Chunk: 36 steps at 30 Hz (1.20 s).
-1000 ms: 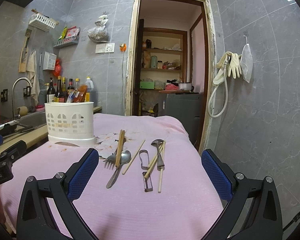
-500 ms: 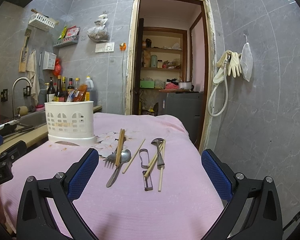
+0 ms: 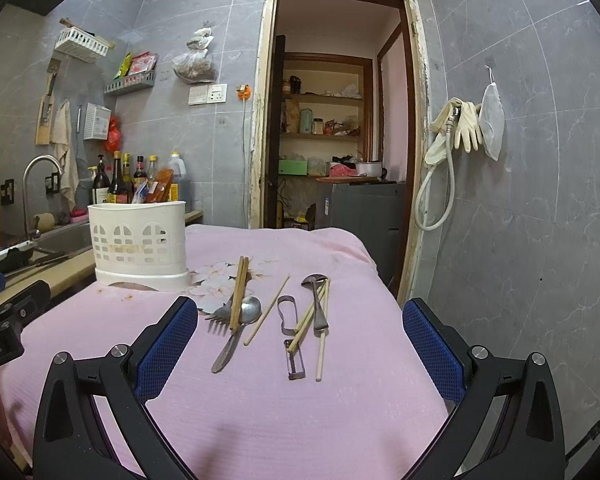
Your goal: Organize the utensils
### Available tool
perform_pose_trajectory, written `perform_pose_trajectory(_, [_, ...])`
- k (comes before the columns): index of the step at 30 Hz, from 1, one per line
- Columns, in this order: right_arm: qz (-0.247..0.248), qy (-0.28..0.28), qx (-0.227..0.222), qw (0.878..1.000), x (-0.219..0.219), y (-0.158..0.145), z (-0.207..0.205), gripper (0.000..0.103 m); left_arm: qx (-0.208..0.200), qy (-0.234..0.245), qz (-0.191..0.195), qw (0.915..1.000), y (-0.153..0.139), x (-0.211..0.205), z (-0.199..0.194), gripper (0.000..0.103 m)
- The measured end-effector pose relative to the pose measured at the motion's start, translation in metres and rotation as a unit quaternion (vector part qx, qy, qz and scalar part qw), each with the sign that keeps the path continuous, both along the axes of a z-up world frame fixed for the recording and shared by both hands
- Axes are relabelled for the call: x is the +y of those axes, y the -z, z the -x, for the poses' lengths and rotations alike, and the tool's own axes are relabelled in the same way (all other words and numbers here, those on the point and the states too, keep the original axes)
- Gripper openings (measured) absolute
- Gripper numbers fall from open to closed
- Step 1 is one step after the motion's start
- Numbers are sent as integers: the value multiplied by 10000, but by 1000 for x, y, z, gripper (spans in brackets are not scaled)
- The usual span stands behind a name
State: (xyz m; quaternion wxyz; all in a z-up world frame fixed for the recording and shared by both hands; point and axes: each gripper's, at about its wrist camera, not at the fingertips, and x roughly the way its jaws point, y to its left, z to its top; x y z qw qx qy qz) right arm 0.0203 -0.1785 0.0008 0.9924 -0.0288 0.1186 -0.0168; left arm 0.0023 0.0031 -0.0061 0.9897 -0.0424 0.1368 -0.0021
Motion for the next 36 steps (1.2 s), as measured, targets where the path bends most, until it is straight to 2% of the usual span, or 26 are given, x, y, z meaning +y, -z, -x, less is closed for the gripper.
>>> perform_pose_trajectory(36, [-22,167,41,9998,-12,-3,-1,103,37,122,17,9999,-10,-2,-7,101])
